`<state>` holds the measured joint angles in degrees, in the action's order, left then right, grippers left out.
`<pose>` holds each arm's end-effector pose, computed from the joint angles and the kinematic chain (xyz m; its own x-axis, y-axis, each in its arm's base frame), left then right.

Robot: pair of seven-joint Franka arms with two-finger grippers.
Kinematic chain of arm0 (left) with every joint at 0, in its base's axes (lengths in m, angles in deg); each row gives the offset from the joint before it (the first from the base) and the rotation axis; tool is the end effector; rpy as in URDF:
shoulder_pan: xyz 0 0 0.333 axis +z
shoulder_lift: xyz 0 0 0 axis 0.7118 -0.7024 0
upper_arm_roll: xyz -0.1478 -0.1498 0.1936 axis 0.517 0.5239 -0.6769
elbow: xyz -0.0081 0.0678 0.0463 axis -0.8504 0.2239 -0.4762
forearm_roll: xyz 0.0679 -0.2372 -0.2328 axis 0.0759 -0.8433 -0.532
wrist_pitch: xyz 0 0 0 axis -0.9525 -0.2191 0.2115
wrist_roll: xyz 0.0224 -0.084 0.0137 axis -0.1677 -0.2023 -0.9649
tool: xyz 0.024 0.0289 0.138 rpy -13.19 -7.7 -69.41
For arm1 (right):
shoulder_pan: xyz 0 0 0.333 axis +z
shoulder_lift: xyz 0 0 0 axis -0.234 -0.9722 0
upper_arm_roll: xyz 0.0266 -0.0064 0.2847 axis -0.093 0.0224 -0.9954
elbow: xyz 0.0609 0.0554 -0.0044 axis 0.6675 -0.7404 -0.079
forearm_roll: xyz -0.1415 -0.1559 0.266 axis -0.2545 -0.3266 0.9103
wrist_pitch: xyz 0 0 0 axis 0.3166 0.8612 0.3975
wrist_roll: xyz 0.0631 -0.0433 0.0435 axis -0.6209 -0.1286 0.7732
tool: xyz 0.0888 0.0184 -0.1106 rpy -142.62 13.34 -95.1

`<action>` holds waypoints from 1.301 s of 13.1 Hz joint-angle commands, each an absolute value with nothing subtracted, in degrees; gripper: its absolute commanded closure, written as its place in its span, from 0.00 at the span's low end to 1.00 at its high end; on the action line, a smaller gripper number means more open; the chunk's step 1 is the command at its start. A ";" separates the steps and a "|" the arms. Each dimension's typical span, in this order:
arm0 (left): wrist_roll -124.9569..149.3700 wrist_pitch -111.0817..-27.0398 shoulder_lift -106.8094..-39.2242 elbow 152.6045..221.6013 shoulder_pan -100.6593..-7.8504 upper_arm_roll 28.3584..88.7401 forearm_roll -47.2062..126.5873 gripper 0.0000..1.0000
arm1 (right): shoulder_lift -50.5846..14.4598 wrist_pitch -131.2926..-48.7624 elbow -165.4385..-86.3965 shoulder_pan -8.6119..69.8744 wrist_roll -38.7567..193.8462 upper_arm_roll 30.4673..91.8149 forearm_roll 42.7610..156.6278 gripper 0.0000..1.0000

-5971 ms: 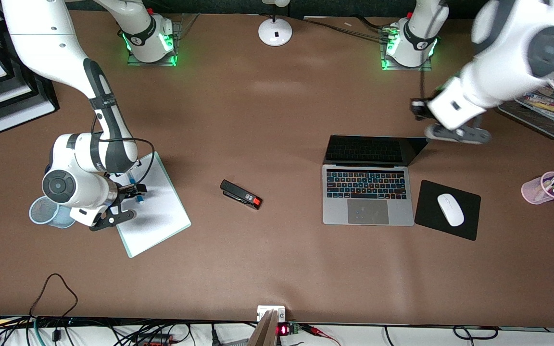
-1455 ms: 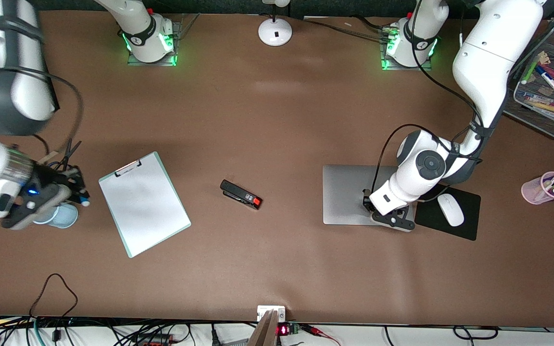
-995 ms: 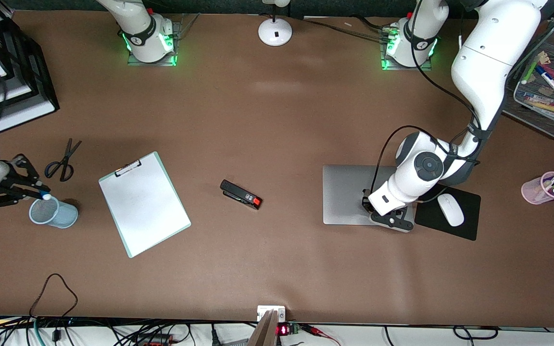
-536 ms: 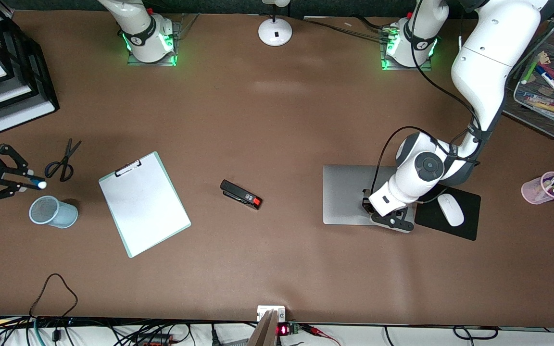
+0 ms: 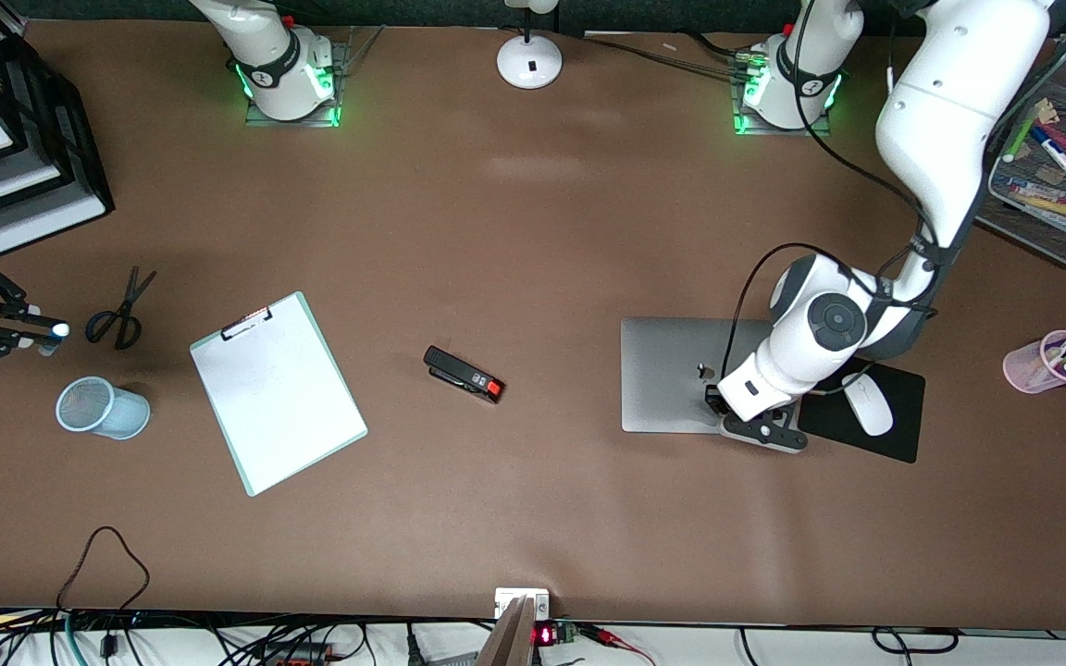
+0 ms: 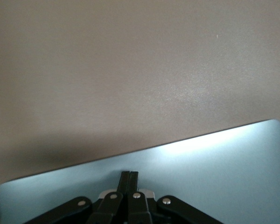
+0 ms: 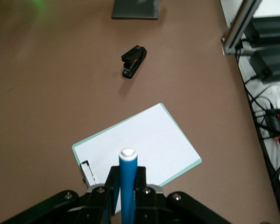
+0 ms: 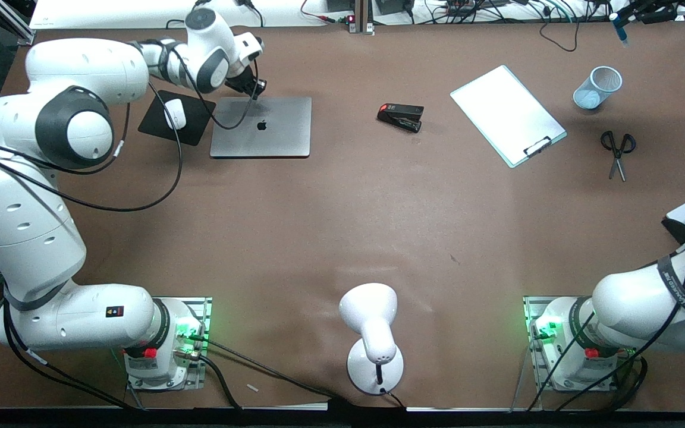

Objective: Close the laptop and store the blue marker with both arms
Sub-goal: 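Lift the left gripper off the closed laptop and withdraw it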

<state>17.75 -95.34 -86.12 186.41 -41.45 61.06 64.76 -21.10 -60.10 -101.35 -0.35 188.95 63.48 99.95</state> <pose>0.6124 -0.1611 0.2067 0.9689 -0.1995 0.1462 -0.2094 -0.9762 0.0560 0.5884 -0.1205 0.4366 -0.0503 0.7999 0.5980 0.9987 0.0474 0.0207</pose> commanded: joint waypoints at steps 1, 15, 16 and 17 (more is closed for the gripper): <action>18.59 -83.00 -77.83 187.32 -41.51 61.67 66.79 0.96 | -25.17 -57.29 -100.11 -4.82 196.42 62.46 105.98 0.96; 7.78 -50.89 -54.00 185.14 -36.33 64.04 53.78 0.00 | -39.24 -52.19 -90.35 -12.13 206.90 62.20 111.80 0.96; 7.78 -46.95 -53.99 182.51 -36.24 63.95 53.78 0.00 | -40.12 -51.93 -90.35 -12.65 206.90 62.20 111.98 0.96; 7.69 -44.47 -54.16 180.31 -36.24 63.87 53.87 0.00 | -40.82 -51.58 -90.35 -13.09 206.90 62.20 112.68 0.96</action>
